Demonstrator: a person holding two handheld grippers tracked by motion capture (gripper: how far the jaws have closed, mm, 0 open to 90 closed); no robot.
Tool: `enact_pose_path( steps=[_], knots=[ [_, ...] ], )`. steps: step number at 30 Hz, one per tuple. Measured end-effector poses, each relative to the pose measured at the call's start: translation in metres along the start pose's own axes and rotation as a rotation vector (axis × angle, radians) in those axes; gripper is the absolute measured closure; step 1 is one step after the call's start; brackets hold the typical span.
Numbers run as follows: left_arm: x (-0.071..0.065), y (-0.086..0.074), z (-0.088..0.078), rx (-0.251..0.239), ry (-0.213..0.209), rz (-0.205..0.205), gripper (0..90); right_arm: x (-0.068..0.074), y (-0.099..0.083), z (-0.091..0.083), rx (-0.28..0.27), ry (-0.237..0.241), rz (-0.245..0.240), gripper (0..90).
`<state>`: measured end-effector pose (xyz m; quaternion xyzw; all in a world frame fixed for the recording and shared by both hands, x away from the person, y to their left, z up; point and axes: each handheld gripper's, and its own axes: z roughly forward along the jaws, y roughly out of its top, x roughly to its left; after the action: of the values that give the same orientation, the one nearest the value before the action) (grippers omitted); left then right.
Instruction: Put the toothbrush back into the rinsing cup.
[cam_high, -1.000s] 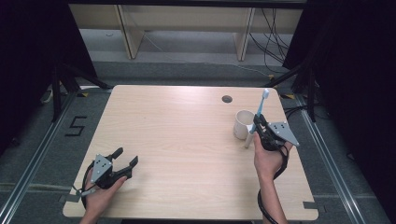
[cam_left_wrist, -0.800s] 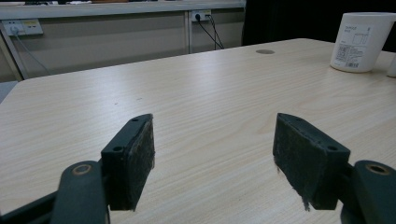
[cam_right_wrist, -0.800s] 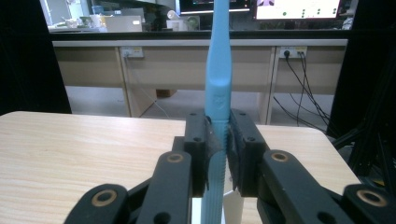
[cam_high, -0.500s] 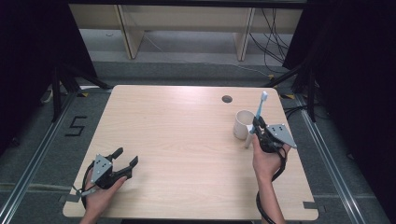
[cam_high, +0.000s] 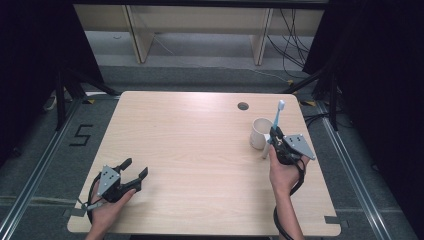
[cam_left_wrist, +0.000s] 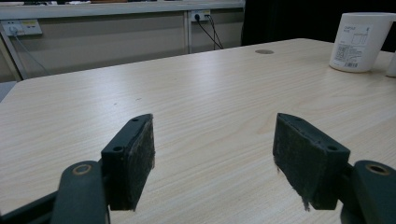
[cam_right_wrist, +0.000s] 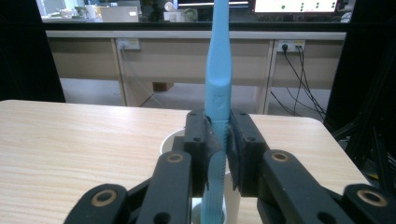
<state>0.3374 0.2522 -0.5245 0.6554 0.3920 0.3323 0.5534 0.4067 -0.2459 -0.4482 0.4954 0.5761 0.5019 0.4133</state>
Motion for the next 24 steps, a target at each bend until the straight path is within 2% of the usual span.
enact_pose_path(
  steps=[4, 6, 8, 9, 12, 13, 16, 19, 20, 21, 24],
  knots=[
    [-0.001, 0.0, -0.001, 0.012, 0.004, 0.005, 29.1, 0.0, -0.002, 0.0, 0.003, -0.008, -0.001, 79.2],
    [-0.001, 0.0, -0.001, 0.011, 0.005, 0.005, 29.1, 0.0, -0.004, 0.0, 0.002, -0.008, 0.016, 79.2],
    [-0.001, 0.0, -0.001, 0.011, 0.004, 0.003, 29.1, -0.001, -0.005, 0.0, 0.013, -0.01, -0.002, 79.2],
    [-0.001, 0.0, -0.001, 0.011, 0.004, 0.003, 29.1, -0.001, -0.006, 0.001, 0.001, -0.011, -0.005, 79.2],
    [-0.001, 0.0, -0.001, 0.006, 0.004, 0.002, 29.1, 0.001, -0.008, 0.002, 0.02, -0.006, 0.013, 79.2],
    [-0.001, 0.0, -0.001, 0.004, 0.003, 0.001, 29.1, -0.001, -0.008, 0.001, 0.018, -0.01, -0.01, 79.2],
    [0.0, 0.0, -0.001, 0.008, 0.002, 0.0, 29.1, 0.0, -0.01, 0.003, 0.011, -0.012, -0.011, 79.2],
    [0.0, 0.0, 0.001, -0.008, -0.005, -0.001, 29.1, 0.002, -0.011, 0.002, 0.023, -0.014, 0.016, 79.2],
    [0.0, 0.0, 0.001, -0.01, -0.006, -0.002, 29.1, 0.001, -0.011, 0.003, 0.029, -0.005, 0.014, 79.2],
    [0.0, 0.0, -0.001, 0.009, 0.002, -0.001, 29.1, 0.002, -0.011, 0.003, 0.031, -0.01, 0.014, 79.2],
    [-0.001, 0.0, 0.0, 0.003, 0.001, 0.001, 29.1, 0.001, -0.013, 0.003, 0.032, -0.015, -0.014, 79.1]
  ],
)
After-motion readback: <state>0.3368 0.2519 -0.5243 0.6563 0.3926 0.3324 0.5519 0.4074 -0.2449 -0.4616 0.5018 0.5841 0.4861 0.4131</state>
